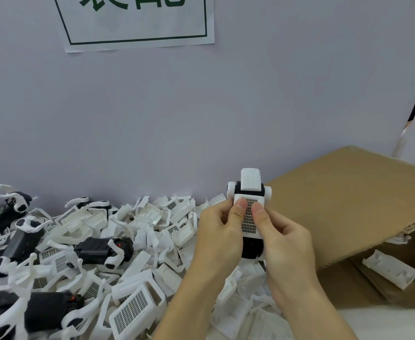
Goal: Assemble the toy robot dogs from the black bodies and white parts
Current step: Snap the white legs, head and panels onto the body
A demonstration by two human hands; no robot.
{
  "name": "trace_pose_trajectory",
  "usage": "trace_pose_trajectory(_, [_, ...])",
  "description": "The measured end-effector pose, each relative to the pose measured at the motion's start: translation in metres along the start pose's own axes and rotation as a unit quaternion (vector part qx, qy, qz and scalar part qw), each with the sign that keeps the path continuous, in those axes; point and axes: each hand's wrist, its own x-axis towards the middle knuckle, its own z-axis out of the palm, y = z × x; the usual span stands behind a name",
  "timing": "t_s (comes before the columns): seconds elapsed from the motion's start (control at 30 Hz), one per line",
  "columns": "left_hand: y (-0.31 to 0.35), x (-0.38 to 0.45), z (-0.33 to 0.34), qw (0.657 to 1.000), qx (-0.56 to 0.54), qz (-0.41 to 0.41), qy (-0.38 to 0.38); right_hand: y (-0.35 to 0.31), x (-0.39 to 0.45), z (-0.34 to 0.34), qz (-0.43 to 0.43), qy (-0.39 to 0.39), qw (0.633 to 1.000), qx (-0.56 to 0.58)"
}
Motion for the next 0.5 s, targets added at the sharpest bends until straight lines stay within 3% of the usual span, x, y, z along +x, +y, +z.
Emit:
trace_pose_trajectory(0.13, [-0.002, 0.003, -0.005, 0.998, -0.051, -0.018, -0.020, -0.001, 0.002, -0.001, -0.006, -0.027, 1.000, 0.000])
trace_pose_trajectory(0.3, [-0.004, 0.007, -0.020, 0.988, -0.078, -0.036, -0.129, -0.003, 0.004, -0.005, 0.001, -0.043, 0.999, 0.001])
trace_pose_trajectory(0.5, [-0.004, 0.007, -0.020, 0.989, -0.098, -0.054, -0.098, -0.012, 0.004, -0.011, 0.018, -0.112, 0.993, -0.006])
